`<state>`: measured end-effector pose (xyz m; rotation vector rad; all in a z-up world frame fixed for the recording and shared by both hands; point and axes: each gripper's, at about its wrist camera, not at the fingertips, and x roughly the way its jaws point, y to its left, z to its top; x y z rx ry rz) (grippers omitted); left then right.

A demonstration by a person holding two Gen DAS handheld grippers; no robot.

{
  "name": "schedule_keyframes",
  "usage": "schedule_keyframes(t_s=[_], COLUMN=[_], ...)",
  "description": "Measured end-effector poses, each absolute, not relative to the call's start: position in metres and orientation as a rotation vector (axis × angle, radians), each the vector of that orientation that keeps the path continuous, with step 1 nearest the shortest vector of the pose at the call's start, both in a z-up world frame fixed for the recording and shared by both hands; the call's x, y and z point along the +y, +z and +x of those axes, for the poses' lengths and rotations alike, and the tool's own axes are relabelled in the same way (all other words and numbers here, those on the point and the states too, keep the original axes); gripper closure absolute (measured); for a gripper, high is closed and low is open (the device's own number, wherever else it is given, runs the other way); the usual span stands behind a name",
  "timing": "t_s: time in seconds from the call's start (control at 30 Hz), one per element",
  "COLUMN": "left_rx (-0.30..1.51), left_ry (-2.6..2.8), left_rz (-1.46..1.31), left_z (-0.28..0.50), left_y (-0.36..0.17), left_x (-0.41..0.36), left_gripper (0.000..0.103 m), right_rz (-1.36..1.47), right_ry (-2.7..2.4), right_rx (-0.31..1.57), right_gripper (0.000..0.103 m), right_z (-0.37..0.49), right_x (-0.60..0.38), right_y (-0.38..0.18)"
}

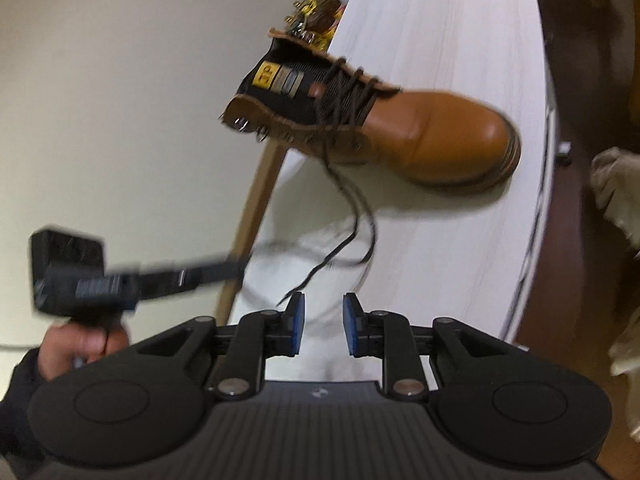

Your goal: Lace up shoes with both hands

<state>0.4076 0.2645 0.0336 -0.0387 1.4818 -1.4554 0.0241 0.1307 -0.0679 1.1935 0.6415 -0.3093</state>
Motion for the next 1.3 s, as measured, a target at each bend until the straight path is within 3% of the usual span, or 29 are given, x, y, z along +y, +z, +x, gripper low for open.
schedule_keyframes(t_s=[0.13, 0.27, 0.4, 0.47, 0.5, 0.53, 0.6, 0.83, 0.93, 1.07, 1.3], left_rx=[1.476, 1.476, 1.475, 1.475, 1.475, 1.475, 1.474, 1.494, 1.467, 1.3, 1.035], left_ry=[-1.436, -1.426, -1.426, -1.427, -1.427, -1.427, -1.427, -1.43, -1.44, -1.471, -1.52], left_rz=[-0.086, -0.125, -0.14, -0.147, -0.151, -0.155, -0.159, -0.133, -0.033, 0.193, 0.353], left_z=[0.405, 0.403, 0.401, 0.399, 0.398, 0.398, 0.396, 0.391, 0.387, 0.393, 0.444], left_y=[0.037, 0.038, 0.038, 0.039, 0.039, 0.039, 0.04, 0.038, 0.043, 0.072, 0.134], left_x=[0.258, 0.255, 0.256, 0.257, 0.257, 0.257, 0.258, 0.265, 0.269, 0.267, 0.22], left_gripper=[0.101, 0.101, 0.101, 0.101, 0.101, 0.101, 0.101, 0.098, 0.08, 0.079, 0.067], right_rz=[1.919, 2.203, 2.304, 2.307, 2.307, 2.282, 2.235, 2.048, 1.916, 1.799, 1.689], right_ry=[-0.288, -0.304, -0.287, -0.309, -0.321, -0.343, -0.348, -0.383, -0.371, -0.326, -0.264], right_rx=[0.288, 0.085, -0.002, -0.02, -0.029, -0.014, 0.012, 0.052, 0.049, 0.041, 0.125], right_gripper=[0.076, 0.075, 0.076, 0.078, 0.082, 0.096, 0.099, 0.1, 0.1, 0.1, 0.1], right_z=[-0.007, -0.013, -0.007, -0.005, -0.004, -0.007, -0.006, -0.012, -0.013, -0.01, 0.027], right_x=[0.142, 0.155, 0.159, 0.157, 0.156, 0.153, 0.147, 0.125, 0.11, 0.091, 0.056], right_y=[-0.136, -0.166, -0.176, -0.175, -0.175, -0.172, -0.168, -0.143, -0.119, -0.093, -0.073])
